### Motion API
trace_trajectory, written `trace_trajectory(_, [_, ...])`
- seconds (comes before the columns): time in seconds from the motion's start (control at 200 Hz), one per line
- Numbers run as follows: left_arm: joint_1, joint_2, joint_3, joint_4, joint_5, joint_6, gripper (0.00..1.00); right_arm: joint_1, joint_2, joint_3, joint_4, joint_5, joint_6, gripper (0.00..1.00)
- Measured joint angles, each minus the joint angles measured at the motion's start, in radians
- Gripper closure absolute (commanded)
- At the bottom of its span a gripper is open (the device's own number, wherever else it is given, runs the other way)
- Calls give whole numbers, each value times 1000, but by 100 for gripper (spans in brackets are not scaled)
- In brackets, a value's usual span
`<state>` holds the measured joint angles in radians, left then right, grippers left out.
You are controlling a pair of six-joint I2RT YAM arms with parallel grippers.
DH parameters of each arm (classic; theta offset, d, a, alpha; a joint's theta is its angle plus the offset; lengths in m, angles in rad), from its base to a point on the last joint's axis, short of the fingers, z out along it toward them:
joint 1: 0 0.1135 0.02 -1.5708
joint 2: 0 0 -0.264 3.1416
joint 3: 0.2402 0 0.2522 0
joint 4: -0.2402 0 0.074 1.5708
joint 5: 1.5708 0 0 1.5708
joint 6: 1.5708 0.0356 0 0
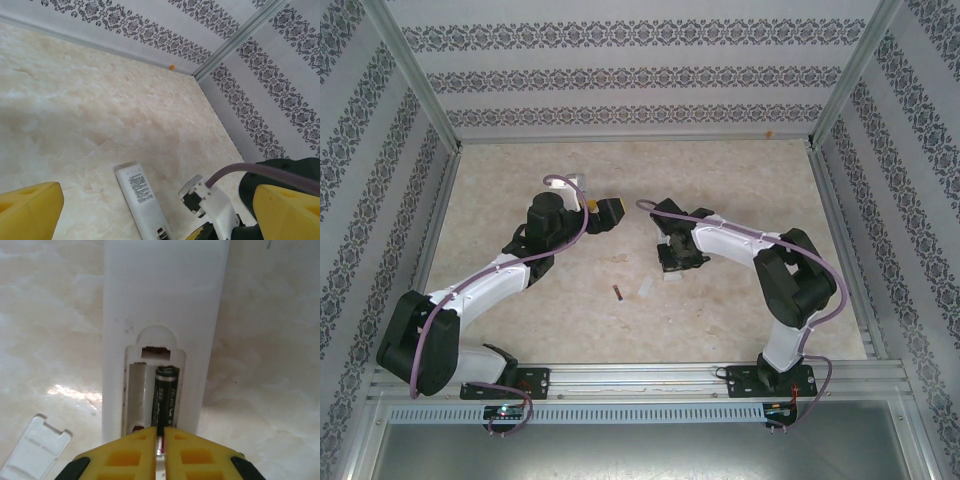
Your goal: Load the batteries into the remote control
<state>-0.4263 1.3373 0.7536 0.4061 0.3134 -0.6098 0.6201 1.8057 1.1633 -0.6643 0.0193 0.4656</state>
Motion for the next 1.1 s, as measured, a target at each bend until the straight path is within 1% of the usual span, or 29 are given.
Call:
trace_trajectory(0.115, [0, 0, 0, 0, 0, 0, 2, 7, 5, 6, -2, 18, 0, 89])
trace_trajectory(0.155, [1, 0, 0, 0, 0, 0, 2, 10, 6, 6, -4, 21, 0, 90])
trace_trajectory(0.21, [1, 0, 0, 0, 0, 0, 2, 11, 5, 11, -10, 26, 0, 89])
trace_trajectory(0.33, [1, 0, 0, 0, 0, 1, 2, 11, -8, 15, -21, 32, -2, 84])
trace_trajectory(0.425, [1, -5, 0, -5, -3, 4, 2, 10, -68, 15, -32, 42, -4, 79])
trace_trajectory(0.535, [1, -38, -5, -41, -18, 9, 3, 19, -187, 14, -12, 40, -9, 77])
trace_trajectory(0.604, [3, -76, -17, -70, -40, 11, 4, 45, -243, 8, 23, 32, -5, 73])
trace_trajectory(0.669, [10, -119, -35, -94, -63, 10, 4, 83, -256, 3, 50, 10, 3, 68])
trace_trajectory(0.764, [37, -183, -63, -131, -100, 1, 4, 158, -212, 1, 84, -25, 12, 66])
trace_trajectory(0.889, [97, -237, -98, -164, -131, -19, 4, 237, -79, 25, 90, -53, 26, 66])
trace_trajectory(0.994, [133, -243, -116, -177, -132, -39, 4, 265, 16, 58, 93, -74, 34, 66])
trace_trajectory(1.099, [140, -243, -135, -178, -127, -57, 4, 275, 77, 105, 94, -92, 38, 66])
